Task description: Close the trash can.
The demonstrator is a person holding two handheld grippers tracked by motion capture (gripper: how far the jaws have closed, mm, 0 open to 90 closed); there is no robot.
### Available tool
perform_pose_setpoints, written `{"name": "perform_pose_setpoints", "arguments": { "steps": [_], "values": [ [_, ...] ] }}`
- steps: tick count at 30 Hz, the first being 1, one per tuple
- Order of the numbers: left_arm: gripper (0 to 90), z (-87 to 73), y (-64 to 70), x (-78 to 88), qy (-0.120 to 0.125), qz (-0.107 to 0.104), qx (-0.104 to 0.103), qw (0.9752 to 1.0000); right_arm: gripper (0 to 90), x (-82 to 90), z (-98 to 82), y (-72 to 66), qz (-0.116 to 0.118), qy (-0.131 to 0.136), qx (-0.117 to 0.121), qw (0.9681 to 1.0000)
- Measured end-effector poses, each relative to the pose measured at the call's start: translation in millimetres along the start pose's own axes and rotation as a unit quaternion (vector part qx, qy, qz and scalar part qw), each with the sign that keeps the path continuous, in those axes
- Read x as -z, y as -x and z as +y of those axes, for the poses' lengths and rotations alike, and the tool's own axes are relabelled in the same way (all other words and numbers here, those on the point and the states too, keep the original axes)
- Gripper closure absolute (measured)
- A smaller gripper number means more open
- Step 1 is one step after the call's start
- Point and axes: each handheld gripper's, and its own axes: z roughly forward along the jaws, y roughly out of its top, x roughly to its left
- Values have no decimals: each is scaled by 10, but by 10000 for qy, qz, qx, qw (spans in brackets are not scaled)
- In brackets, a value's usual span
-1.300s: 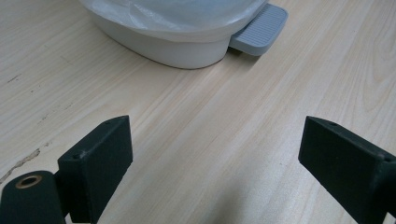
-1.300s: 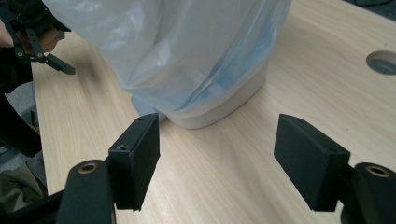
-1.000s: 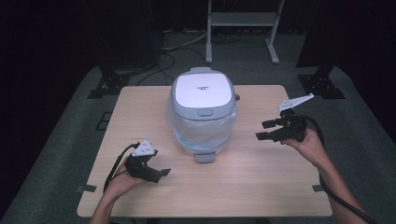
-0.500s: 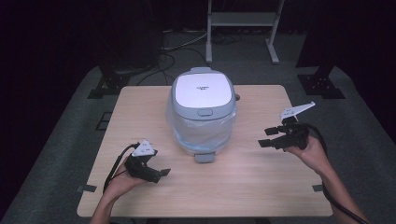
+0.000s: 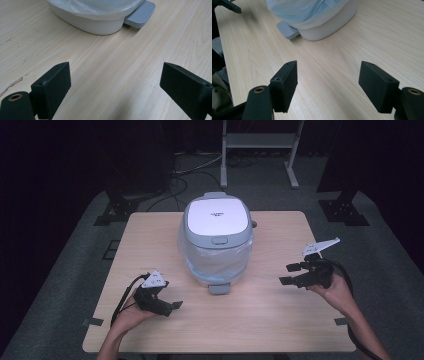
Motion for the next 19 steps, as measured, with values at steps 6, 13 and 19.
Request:
{"name": "perform_pose_setpoints", "arguments": {
  "steps": [6, 13, 19],
  "values": [
    [89, 0, 0, -4, -13, -8, -10, 10000, 299, 10, -86, -12, -36, 8, -41, 10000],
    [89, 4, 7, -10, -7, -16, -31, 10000, 299, 11, -182, -26, -66, 4, -66, 10000],
    [89, 7, 1, -7, 4, -17, -16, 10000, 298, 38, -240, -45, -91, 54, -67, 9999]
  ]
}}
